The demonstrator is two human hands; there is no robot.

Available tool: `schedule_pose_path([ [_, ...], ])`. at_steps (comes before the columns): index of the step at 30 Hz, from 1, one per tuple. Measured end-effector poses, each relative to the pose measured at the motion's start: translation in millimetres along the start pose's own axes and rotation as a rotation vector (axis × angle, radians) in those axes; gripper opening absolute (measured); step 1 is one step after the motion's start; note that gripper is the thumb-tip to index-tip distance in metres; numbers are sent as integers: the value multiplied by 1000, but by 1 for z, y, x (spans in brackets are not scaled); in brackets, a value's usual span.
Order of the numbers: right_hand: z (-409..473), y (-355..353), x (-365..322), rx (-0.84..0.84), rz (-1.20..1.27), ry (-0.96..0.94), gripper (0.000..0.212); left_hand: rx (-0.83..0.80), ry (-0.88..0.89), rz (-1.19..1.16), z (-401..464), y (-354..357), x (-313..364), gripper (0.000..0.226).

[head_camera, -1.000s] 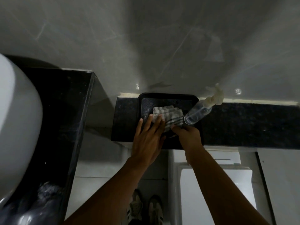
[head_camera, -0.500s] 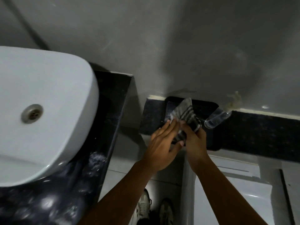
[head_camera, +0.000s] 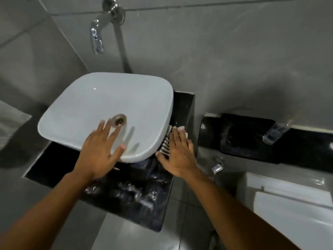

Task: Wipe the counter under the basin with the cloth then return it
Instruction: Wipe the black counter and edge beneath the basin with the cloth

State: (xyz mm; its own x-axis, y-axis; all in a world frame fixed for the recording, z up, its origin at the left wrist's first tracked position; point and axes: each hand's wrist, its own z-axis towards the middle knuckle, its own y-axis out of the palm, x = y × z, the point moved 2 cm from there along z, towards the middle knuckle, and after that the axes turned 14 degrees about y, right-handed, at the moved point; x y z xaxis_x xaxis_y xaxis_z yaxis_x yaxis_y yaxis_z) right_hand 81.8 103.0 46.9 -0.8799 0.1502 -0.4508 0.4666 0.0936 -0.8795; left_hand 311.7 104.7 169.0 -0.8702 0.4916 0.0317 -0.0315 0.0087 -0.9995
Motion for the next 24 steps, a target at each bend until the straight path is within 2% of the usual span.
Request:
schedule_pose_path([
  [2,-2,4,-3,36,-6,28,91,-20,33,5,-10,10,-16,75],
  [7,-22,11,-18,112,-87,78,72,83,60,56,-10,17,-18,69],
  [13,-139,40,-46,95,-143,15,68,69,72,44,-10,15,-16,71],
  [17,-206,59,-64,160,-166,-2,66,84,81,37,-12,13,-15,71],
  [21,-206,60,-62,219,-155,-22,65,132,98,30,-12,15,-15,70],
  [24,-179,61,-60,155,-42,64,70,174,101,35,-12,20,-16,68],
])
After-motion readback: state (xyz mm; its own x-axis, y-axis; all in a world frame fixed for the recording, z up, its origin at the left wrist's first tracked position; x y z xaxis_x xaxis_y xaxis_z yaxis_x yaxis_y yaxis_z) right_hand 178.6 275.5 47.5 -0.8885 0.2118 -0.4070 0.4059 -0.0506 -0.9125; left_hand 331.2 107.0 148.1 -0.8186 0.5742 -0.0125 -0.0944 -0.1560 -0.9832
